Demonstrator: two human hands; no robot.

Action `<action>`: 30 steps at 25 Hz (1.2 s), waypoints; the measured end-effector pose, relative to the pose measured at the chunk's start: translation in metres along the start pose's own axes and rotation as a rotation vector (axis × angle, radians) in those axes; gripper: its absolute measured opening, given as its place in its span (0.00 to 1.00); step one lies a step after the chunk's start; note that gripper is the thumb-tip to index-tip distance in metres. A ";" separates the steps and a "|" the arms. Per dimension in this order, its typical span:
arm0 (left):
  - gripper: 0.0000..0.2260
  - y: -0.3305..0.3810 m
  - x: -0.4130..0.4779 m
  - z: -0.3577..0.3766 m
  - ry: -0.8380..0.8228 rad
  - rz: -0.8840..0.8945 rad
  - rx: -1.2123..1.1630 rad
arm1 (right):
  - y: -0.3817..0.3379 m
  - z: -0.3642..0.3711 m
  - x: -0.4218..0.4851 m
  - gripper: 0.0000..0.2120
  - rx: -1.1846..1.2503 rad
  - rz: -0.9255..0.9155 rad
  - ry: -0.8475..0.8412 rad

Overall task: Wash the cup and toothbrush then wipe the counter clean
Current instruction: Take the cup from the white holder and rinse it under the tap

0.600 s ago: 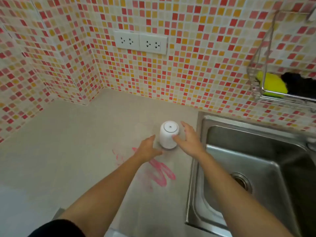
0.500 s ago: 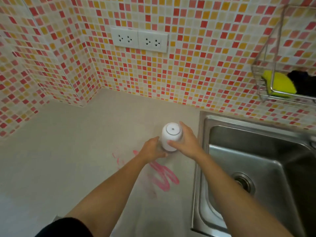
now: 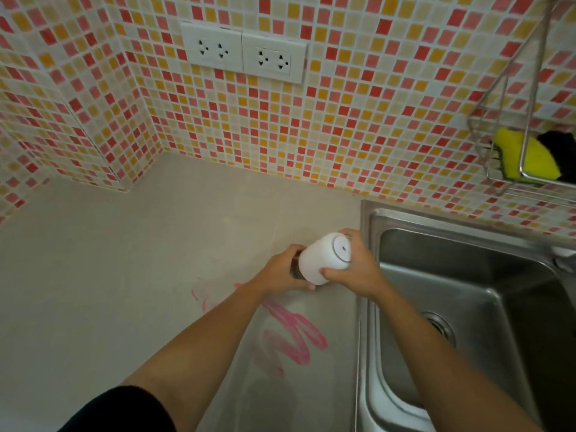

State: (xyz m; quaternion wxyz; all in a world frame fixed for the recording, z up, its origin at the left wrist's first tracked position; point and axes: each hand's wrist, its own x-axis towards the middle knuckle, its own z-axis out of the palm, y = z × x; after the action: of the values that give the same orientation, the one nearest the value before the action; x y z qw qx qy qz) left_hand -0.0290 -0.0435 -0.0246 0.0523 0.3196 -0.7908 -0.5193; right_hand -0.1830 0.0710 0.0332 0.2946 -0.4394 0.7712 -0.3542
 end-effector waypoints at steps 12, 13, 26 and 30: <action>0.41 -0.001 0.011 0.006 0.047 0.087 0.078 | -0.012 -0.006 0.000 0.41 -0.105 -0.043 0.069; 0.41 -0.002 0.011 0.004 0.056 0.083 0.076 | -0.017 -0.009 0.001 0.41 -0.131 -0.053 0.069; 0.45 -0.013 0.006 -0.018 0.165 -0.064 -0.125 | 0.023 -0.012 -0.013 0.44 0.842 0.227 0.279; 0.46 -0.014 0.002 -0.035 0.203 -0.044 -0.117 | 0.043 0.025 -0.017 0.44 0.665 0.219 0.258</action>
State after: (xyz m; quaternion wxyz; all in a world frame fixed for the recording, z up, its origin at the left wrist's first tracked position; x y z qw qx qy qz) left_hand -0.0093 -0.0755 -0.0214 0.1392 0.3843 -0.7426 -0.5306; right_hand -0.1769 0.0942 -0.0139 0.3576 -0.1863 0.6872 -0.6043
